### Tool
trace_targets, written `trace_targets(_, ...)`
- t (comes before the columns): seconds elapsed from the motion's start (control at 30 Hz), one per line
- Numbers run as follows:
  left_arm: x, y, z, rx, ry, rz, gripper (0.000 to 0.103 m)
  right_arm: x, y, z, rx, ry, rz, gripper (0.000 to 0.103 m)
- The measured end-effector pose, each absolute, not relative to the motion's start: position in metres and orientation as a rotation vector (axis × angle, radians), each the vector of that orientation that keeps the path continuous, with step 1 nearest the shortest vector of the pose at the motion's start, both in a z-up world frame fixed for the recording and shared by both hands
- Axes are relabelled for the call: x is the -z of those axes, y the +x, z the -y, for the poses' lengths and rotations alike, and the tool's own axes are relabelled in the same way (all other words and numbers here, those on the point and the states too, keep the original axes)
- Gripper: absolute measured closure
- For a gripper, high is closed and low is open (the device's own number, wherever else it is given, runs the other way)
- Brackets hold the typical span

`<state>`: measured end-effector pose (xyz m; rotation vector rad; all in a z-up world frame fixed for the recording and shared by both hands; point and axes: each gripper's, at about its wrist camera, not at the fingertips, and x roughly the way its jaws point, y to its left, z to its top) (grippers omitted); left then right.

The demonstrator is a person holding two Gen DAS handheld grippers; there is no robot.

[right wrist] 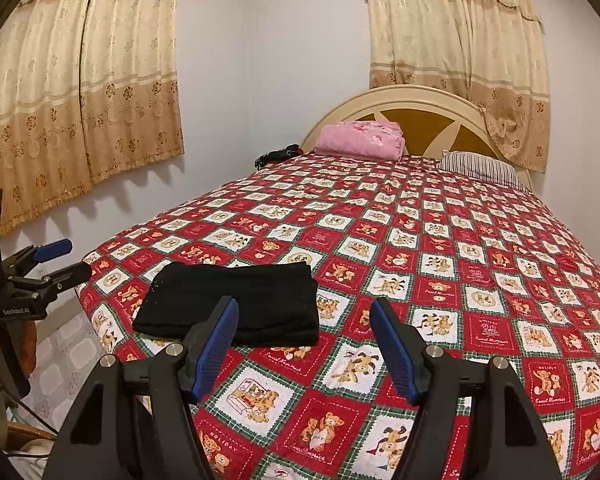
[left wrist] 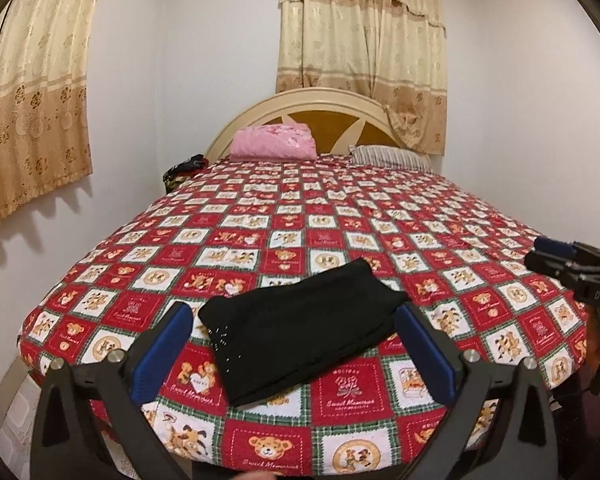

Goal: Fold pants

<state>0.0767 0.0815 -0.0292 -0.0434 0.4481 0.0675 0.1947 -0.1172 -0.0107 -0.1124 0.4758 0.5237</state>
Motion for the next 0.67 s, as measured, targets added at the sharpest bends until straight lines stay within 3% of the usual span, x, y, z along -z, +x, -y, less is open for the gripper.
trace_targets(0.67, 0.0350, 0.0846, -0.0860, -0.081, -0.030, -0.425, 0.000, 0.0153, 0.1937, 0.1142, -0.534, -0.126, -0.478, 0.033)
